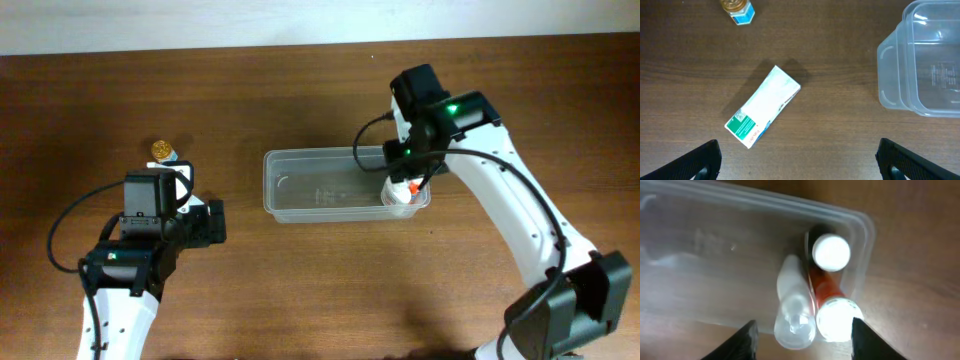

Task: Pack container
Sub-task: 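Lower the spray bottle into the container's right end and release, then grasp the Panadol box with the left gripper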

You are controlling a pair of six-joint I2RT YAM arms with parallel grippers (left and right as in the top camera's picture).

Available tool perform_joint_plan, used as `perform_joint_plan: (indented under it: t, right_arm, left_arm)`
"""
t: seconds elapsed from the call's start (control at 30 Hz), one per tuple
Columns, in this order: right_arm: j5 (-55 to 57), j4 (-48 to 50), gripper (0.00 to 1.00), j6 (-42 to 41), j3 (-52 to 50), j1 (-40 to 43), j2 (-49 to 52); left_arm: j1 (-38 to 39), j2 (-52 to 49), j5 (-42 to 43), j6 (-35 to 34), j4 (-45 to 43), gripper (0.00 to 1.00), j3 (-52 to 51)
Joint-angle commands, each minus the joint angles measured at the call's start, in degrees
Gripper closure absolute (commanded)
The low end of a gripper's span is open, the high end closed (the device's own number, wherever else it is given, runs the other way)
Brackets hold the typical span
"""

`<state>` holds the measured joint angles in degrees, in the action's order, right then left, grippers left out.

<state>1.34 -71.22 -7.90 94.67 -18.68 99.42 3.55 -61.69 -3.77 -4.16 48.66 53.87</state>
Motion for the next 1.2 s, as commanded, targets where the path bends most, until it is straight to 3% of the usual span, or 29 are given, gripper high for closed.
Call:
perform_joint_plan:
  t: [0.0,0.2,0.3,0.47,0.63,0.73,0.87,1.0,1.17]
  right_arm:
    - [0.87,-1.64,0.42,0.02,8.72,0.57,-5.73]
    - [0.57,-4.17,0.15,-6.45,14.29,9.22,-11.13]
    - [-2.93,-7.8,0.09,-6.51,14.29,17.46,-12.15]
    - [-7.69,-15.5,0.09,-1.77,10.21,31.12,-11.96]
    - [-14.32,-13.88,0.09,0.2,1.73,38.18,-11.96]
    - [-14.27,-11.69,0.09,0.22,-3.54,39.43,-11.96]
    - [-14.27,-7.76,0.09,0.59,-10.05,39.34,-11.96]
    - [-14.27,-6.4,0.09,0.59,-11.89,39.32,-11.96]
    - [-14.25,-6.05,0.09,0.61,-11.89,39.34,-11.96]
  left_arm:
    - [-0.35,-0.13,0.59,-0.52,0.02,0.01,0.94]
    - [-0.35,-0.13,0.61,-0.55,0.02,0.01,0.92]
    - [-0.35,-0.11,1.55,-0.52,0.48,0.0,0.96]
    - [-0.39,-2.45,-1.9,0.15,3.87,0.01,5.2]
    - [-3.56,-12.02,-3.1,4.46,9.2,0.01,12.9]
    - [-5.99,-17.7,-3.04,4.94,8.96,0.0,16.04]
    - [-7.87,-26.45,-2.71,12.07,5.07,0.01,16.92]
    - [-7.85,-34.56,-2.73,18.23,3.63,0.0,16.9]
    - [-7.85,-41.4,-2.71,20.13,3.41,0.01,16.9]
